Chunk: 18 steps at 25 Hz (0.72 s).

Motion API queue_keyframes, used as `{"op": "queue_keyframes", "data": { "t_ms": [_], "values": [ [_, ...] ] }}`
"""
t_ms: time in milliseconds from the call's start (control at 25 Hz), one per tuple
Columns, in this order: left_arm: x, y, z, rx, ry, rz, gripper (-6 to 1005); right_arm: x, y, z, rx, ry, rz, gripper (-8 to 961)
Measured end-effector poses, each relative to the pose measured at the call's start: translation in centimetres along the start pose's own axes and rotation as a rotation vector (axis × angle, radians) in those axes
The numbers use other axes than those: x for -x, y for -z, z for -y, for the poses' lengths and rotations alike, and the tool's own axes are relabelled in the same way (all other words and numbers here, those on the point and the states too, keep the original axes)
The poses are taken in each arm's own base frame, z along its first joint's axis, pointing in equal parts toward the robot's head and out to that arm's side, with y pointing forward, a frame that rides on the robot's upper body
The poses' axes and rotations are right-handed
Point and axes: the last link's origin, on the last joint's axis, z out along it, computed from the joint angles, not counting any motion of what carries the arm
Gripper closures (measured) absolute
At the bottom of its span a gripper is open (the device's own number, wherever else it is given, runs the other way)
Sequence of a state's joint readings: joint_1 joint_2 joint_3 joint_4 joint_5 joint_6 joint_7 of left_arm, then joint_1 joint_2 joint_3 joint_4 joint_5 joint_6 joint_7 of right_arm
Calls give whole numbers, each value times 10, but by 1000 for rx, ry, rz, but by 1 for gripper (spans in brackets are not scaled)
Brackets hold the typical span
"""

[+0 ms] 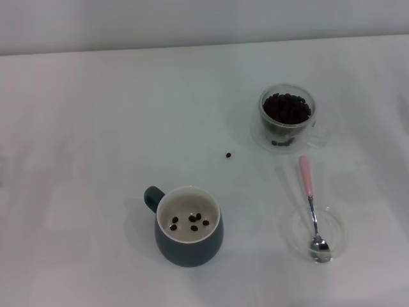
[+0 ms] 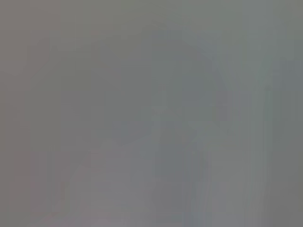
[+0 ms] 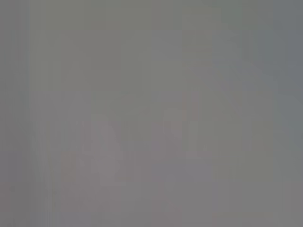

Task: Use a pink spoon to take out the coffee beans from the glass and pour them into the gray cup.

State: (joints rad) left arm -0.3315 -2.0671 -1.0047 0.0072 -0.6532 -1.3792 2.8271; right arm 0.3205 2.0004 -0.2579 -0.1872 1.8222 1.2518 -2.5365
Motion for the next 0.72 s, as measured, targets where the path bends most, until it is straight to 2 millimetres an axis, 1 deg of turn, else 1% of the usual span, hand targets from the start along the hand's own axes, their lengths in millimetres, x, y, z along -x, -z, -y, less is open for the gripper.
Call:
{"op": "queue_keyframes", "data": {
  "t_ms": [120,320,440,640,720],
  "values": [
    [-2,-3,3,-27,8,-13,373,3,-2,4,-27,11,18,625],
    [-1,-11,5,-49,14,6,368,3,-11,1,-29,70,0,426],
    [-3,-12,5,-48,14,-7,355,3,-17,0,-31,81,-4,341],
    [-4,-9,6,-64,19,-18,347,5,-18,0,-37,89,7,200],
    [-3,-9,7,-61,17,-15,347,4,-17,-1,-42,89,10,200]
  ]
}}
